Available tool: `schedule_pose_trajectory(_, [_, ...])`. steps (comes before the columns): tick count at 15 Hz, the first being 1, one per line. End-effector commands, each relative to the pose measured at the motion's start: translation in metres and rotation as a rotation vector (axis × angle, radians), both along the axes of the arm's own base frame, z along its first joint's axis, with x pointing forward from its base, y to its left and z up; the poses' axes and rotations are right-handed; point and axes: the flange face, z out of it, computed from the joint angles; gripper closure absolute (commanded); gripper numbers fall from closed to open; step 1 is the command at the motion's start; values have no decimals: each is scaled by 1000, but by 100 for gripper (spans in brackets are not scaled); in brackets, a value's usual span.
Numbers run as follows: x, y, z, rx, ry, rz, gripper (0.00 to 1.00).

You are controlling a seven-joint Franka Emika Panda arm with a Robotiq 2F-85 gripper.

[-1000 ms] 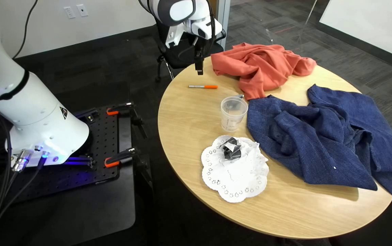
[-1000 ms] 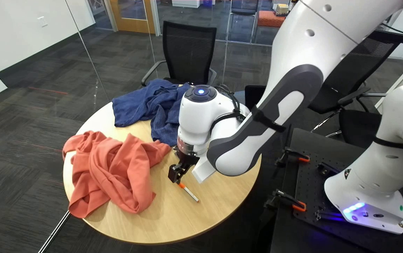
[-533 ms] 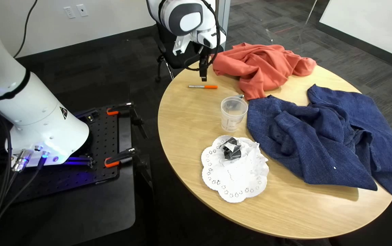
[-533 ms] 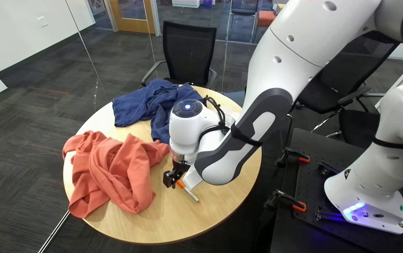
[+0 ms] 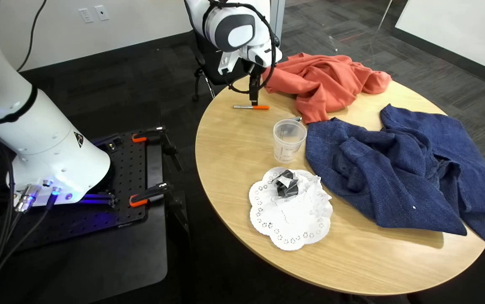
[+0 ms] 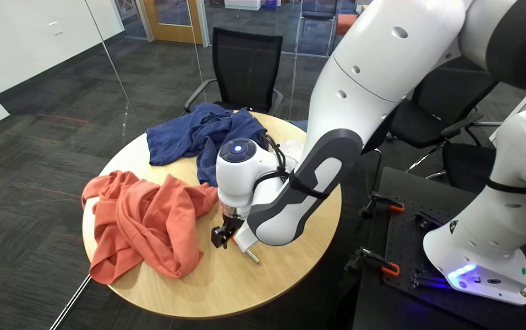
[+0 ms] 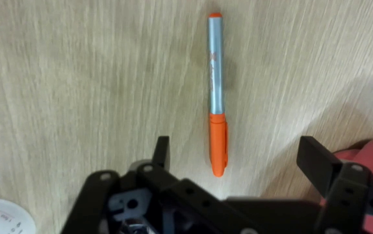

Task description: Put the orange pen inside the clear cup

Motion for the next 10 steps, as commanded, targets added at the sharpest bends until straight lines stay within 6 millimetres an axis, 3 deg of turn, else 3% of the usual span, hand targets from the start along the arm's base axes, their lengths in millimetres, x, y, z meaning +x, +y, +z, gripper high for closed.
schedule_pose_trajectory(1, [8, -2, -4, -9, -5, -8, 0])
schedule_pose_trajectory(10, [14, -11, -24, -23, 19, -18, 0])
